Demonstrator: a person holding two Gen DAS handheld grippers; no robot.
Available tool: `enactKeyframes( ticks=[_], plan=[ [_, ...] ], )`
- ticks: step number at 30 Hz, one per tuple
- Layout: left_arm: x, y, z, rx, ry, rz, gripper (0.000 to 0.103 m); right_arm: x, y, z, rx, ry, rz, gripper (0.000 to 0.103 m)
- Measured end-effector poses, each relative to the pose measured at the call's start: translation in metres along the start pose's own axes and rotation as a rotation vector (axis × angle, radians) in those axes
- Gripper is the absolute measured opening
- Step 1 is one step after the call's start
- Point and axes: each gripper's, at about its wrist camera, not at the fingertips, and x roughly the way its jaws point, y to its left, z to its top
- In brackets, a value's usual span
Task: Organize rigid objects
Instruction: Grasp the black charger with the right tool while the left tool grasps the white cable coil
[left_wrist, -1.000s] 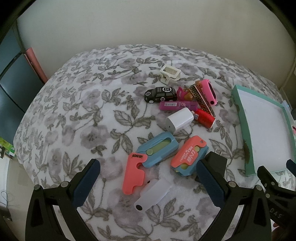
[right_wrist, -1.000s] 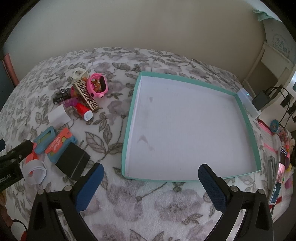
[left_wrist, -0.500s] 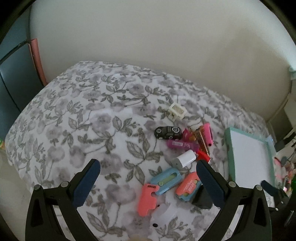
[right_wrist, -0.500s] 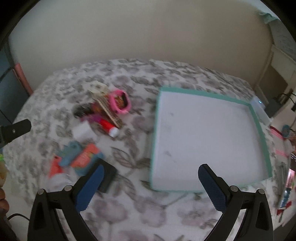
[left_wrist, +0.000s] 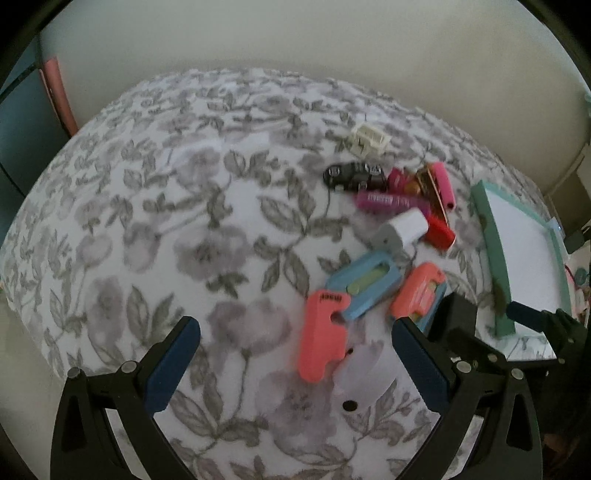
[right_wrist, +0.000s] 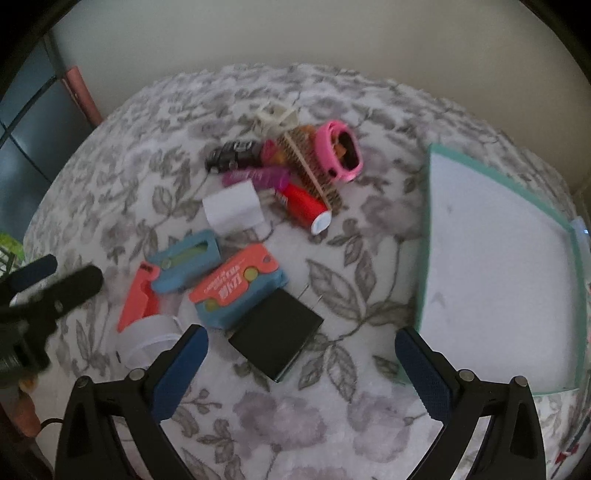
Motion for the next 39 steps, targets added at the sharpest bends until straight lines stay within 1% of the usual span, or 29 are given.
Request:
enactKeyframes(
  ticks=[5, 11, 13, 14, 15, 19, 22, 25, 28, 31, 33, 35, 37, 39],
  plan=[
    [0.001, 0.001, -0.009, -0.018, 0.009, 0.003, 0.103, 0.016, -0.002, 0.001, 0.009, 0.036, -0.008, 0.095],
    [-0.001, 0.004, -0.013, -0.031, 0.005, 0.047, 0.103, 0.027, -0.007, 0.003, 0.044, 0.040, 0.025, 0.092],
    [-0.001, 0.004, -0.014, -0.027, 0.006, 0.042, 0.103, 0.030, -0.007, 0.002, 0.049, 0.046, 0.033, 0.091],
    [-0.002, 0.003, -0.014, -0.022, 0.006, 0.040, 0.103, 0.031, -0.008, 0.002, 0.051, 0.049, 0.035, 0.090],
    [-0.002, 0.003, -0.015, -0.018, 0.005, 0.042, 0.103, 0.031, -0.009, 0.001, 0.053, 0.055, 0.037, 0.086],
    [-0.004, -0.004, -0.018, 0.012, 0.005, 0.043, 0.103, 0.029, -0.018, -0.006, 0.080, 0.086, 0.044, 0.083],
    [-0.004, -0.014, -0.022, 0.054, 0.008, 0.035, 0.103, 0.026, -0.025, -0.014, 0.087, 0.108, 0.049, 0.080],
    [-0.005, -0.024, -0.025, 0.099, 0.007, 0.038, 0.103, 0.021, -0.031, -0.020, 0.080, 0.103, 0.042, 0.077],
    [-0.003, -0.033, -0.028, 0.147, 0.007, 0.053, 0.101, 0.021, -0.038, -0.021, 0.108, 0.098, 0.064, 0.074],
    [-0.001, -0.039, -0.030, 0.183, 0.009, 0.070, 0.095, 0.021, -0.039, -0.018, 0.120, 0.093, 0.083, 0.069],
    [0.002, -0.042, -0.031, 0.198, 0.017, 0.076, 0.082, 0.021, -0.037, -0.017, 0.115, 0.090, 0.080, 0.066],
    [0.005, -0.044, -0.032, 0.208, 0.029, 0.077, 0.080, 0.023, -0.032, -0.014, 0.105, 0.088, 0.078, 0.061],
    [0.006, -0.047, -0.034, 0.224, 0.027, 0.082, 0.073, 0.025, -0.029, -0.011, 0.090, 0.087, 0.070, 0.057],
    [0.008, -0.052, -0.035, 0.246, 0.032, 0.076, 0.059, 0.027, -0.026, -0.011, 0.078, 0.088, 0.055, 0.056]
  ],
)
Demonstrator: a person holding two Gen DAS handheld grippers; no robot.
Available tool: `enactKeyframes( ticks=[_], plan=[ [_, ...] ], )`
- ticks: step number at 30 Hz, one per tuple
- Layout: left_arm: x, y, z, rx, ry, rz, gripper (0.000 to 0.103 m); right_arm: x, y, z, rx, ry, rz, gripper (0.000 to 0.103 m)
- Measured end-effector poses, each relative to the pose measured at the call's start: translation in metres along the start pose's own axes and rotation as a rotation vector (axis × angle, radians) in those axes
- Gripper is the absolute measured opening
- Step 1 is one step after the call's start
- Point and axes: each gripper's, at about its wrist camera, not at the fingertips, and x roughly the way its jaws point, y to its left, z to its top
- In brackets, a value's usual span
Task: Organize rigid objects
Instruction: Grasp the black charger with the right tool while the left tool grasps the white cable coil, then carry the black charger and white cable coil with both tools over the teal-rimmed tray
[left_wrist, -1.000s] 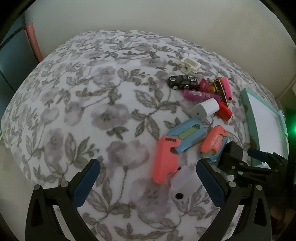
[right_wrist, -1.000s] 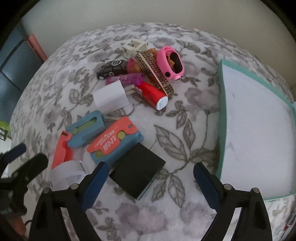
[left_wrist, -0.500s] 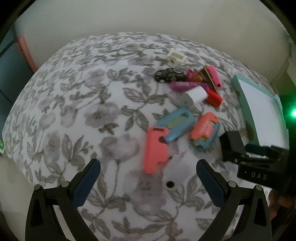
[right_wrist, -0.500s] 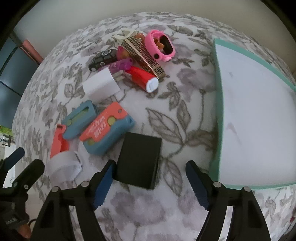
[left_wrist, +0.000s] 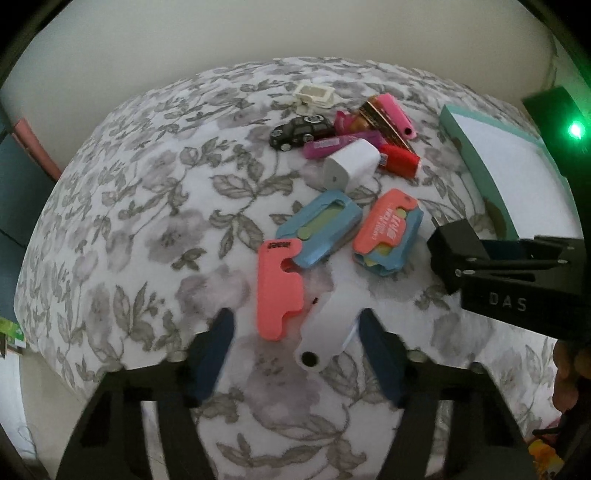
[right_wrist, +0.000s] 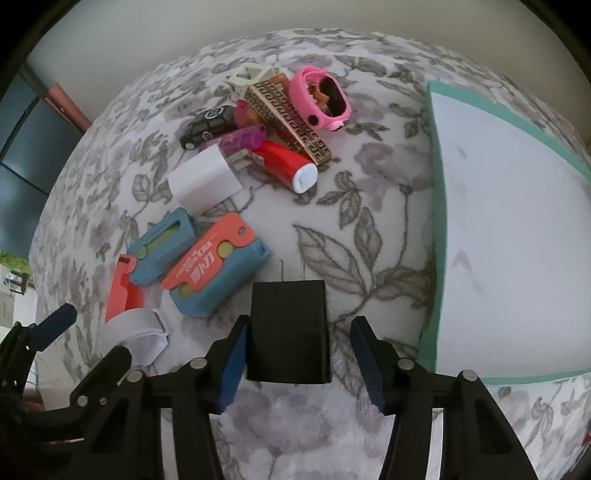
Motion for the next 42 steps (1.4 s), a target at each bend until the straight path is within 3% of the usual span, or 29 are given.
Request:
enactKeyframes(
  ticks=[8, 25, 33, 38, 42],
  plan=[
    [0.011, -0.014, 0.001, 0.062, 0.033, -0.004, 0.027, 0.003, 0.006, -0.003, -0.029, -0.007, -0.057, 0.047],
    [0.002, -0.013, 0.015, 0.025, 0.053, -0.023, 0.018, -0.018, -0.007, -0.009, 0.020, -0.031, 0.004, 0.044],
    [-0.030, -0.011, 0.047, -0.020, -0.003, 0.001, 0.018, -0.054, -0.020, -0.007, 0.071, -0.148, 0.040, 0.044],
    [-0.047, -0.031, 0.084, -0.057, -0.031, -0.036, 0.018, -0.075, -0.039, -0.004, 0.137, -0.233, -0.014, 0.044],
    [-0.049, -0.058, 0.106, -0.077, -0.039, -0.040, 0.018, -0.080, -0.073, -0.004, 0.241, -0.241, -0.077, 0.044]
  ],
)
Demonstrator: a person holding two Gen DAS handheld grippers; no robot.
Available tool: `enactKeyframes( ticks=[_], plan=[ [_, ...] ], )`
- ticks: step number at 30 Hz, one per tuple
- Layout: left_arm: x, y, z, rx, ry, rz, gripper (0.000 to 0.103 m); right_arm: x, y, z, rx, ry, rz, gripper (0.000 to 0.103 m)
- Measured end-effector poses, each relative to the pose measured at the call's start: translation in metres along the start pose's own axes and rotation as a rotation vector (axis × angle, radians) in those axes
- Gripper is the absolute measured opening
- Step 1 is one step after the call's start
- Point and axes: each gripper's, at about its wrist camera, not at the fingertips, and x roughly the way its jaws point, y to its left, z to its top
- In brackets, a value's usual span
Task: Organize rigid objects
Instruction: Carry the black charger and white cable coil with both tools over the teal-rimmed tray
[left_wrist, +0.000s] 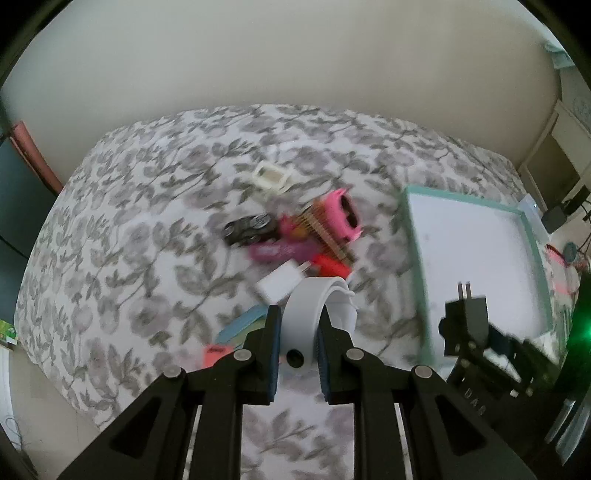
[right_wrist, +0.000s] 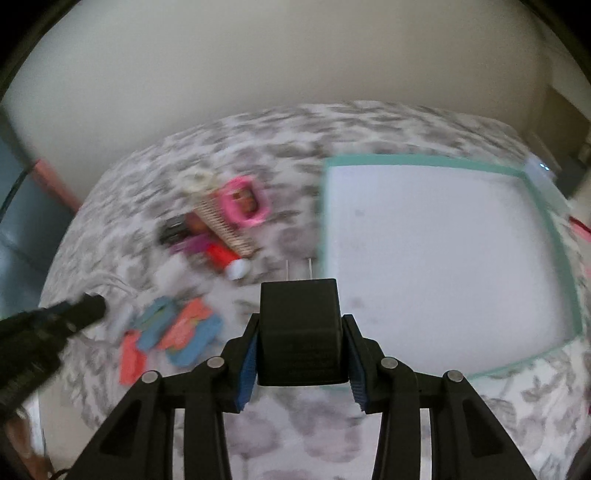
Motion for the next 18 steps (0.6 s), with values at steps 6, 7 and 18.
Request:
enactKeyframes(
  ticks=[6, 7, 18],
  plan=[
    [0.016, -0.052, 0.016, -0.011, 0.033, -0.064, 0.018, -0.004, -0.048, 0.007, 0.091, -0.029, -0.108, 0.044],
    [0.018, -0.060, 0.017, -0.008, 0.036, -0.070, 0.018, -0.003, -0.057, 0.010, 0.108, -0.031, -0.120, 0.044],
    [0.055, -0.141, 0.024, 0.076, 0.068, -0.092, 0.018, 0.002, -0.140, -0.001, 0.313, -0.051, -0.330, 0.044]
  ],
)
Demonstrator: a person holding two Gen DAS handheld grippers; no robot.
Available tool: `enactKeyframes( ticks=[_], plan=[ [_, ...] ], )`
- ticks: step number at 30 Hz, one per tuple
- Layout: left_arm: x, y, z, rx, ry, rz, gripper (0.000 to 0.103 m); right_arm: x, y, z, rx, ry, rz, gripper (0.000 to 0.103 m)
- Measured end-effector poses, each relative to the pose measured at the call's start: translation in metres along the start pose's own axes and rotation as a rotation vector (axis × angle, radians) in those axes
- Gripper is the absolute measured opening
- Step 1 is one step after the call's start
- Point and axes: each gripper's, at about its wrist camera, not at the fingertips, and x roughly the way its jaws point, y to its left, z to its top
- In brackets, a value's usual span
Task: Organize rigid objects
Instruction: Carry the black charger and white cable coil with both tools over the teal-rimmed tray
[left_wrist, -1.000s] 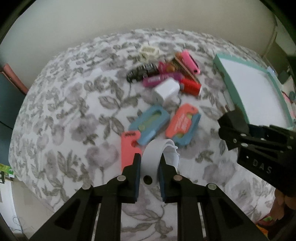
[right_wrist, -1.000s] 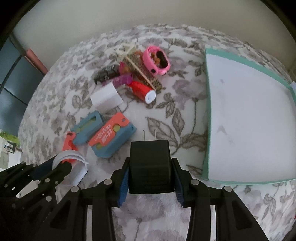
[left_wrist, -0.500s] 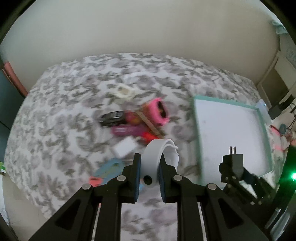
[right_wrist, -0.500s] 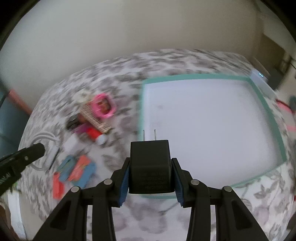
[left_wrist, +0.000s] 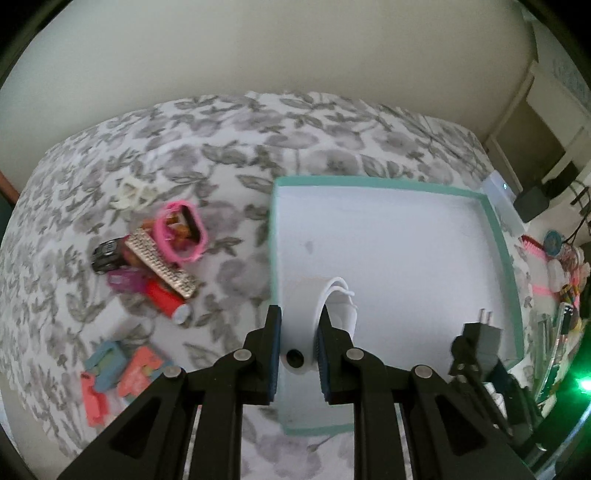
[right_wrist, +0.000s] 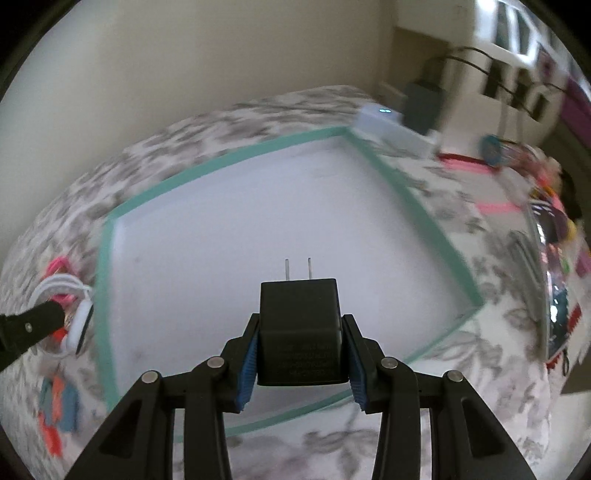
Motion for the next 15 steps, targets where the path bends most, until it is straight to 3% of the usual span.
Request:
enactKeyframes(
  ticks=[6, 15],
  plan=[
    [0.020, -0.015, -0.003, 0.032, 0.003, -0.004, 0.018, 0.002, -0.016, 0.003, 0.040, -0.024, -0.037, 0.044],
    [0.027, -0.018, -0.008, 0.056, -0.017, -0.018, 0.019, 0.013, -0.013, 0.000, 0.011, 0.013, -0.043, 0.044]
  ],
)
